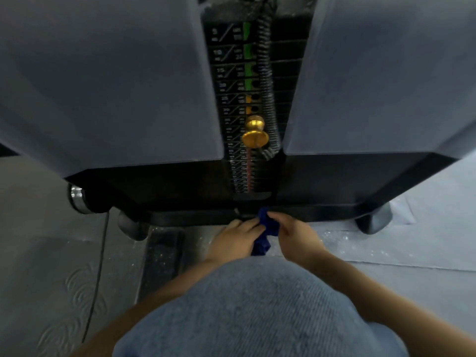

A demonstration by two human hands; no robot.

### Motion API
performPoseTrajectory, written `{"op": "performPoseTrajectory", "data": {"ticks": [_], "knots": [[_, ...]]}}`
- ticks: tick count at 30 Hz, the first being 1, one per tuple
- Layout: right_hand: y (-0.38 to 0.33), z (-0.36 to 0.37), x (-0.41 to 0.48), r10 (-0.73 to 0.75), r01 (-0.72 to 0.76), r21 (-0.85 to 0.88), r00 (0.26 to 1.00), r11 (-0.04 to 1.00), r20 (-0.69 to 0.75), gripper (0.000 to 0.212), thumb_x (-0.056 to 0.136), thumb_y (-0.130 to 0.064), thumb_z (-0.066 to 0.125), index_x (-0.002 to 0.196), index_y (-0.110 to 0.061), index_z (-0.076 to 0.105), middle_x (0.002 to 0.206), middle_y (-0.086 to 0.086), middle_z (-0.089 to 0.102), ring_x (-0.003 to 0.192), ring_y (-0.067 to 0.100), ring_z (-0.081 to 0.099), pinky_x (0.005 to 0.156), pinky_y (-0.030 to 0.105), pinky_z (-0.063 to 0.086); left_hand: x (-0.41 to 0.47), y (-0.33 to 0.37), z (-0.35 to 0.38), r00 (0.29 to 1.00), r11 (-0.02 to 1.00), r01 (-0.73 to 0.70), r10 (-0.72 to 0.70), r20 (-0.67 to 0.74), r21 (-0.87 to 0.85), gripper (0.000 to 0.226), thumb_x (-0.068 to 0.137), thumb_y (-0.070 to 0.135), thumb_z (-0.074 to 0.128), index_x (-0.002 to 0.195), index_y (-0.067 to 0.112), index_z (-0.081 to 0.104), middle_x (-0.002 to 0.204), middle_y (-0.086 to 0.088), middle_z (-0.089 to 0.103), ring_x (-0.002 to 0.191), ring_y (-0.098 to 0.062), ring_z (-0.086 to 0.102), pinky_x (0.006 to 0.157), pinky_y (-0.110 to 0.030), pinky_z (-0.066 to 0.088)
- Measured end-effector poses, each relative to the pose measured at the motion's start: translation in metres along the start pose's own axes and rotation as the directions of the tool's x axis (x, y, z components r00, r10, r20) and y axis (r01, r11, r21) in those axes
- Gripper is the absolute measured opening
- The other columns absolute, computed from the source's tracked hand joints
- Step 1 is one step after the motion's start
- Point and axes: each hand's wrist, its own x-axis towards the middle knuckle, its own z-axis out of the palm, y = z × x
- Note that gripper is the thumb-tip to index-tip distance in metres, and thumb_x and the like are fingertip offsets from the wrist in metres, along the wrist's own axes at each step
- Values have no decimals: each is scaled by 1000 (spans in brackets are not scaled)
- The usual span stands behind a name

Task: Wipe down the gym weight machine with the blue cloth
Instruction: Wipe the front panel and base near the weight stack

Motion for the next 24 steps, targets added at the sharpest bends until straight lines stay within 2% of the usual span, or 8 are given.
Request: {"op": "performPoseTrajectory", "data": {"ticks": [2,6,11,13,16,18,20,24], "knots": [[21,-22,-5,58,-53,151,998,987,-26,54,94,-2,47,138,-32,51,126,-3,63,111,19,61,93,32,49,17,24,-14,994,988,-109,108,-17,-112,52,102,16,43,152,27,33,159,9,27,138,-19,32,110,-29,28],[56,-85,-28,247,-251,520,966,816,80,57,89,12,53,132,-24,46,112,7,64,93,27,63,75,38,53,42,76,-41,982,879,-182,187,-32,-441,50,95,2,50,141,21,51,149,7,45,135,-12,41,110,-21,30],[89,-164,-65,343,-336,525,935,782,88,40,90,4,59,120,-21,60,108,12,71,93,27,66,88,41,55,68,154,-64,959,793,-171,270,86,-584,49,92,1,45,136,21,55,134,1,55,117,-14,53,97,-21,41],[95,-196,-78,353,-332,539,933,774,68,27,92,1,58,113,-15,65,97,11,71,81,21,66,75,32,56,78,184,-75,943,770,-144,298,151,-621,40,89,18,48,127,27,57,119,2,62,105,-17,59,93,-28,47],[96,-245,-97,327,-255,619,945,743,-3,19,94,3,56,105,-10,65,81,6,68,63,14,62,57,22,49,94,229,-95,942,617,-43,287,175,-786,26,88,36,60,110,25,53,108,-6,64,100,-27,67,89,-46,57],[99,-278,-111,304,-200,611,950,766,-70,24,93,8,49,92,-11,64,75,6,63,60,14,57,54,22,46,107,256,-107,963,548,7,221,153,-836,35,88,36,69,113,23,48,105,-10,64,89,-24,70,80,-42,60],[106,-308,-129,301,-181,577,946,797,-119,30,91,11,44,87,-12,62,76,8,61,63,17,53,51,22,42,115,281,-120,955,574,9,238,177,-819,42,88,31,73,121,20,50,100,-4,66,83,-15,68,75,-32,56],[129,-346,-165,318,-91,659,919,746,-233,27,93,5,45,102,-9,66,91,10,66,72,18,58,54,22,46,125,335,-145,855,685,-119,438,276,-719,34,86,42,71,116,28,64,109,8,70,103,-5,61,82,-25,44]]}}
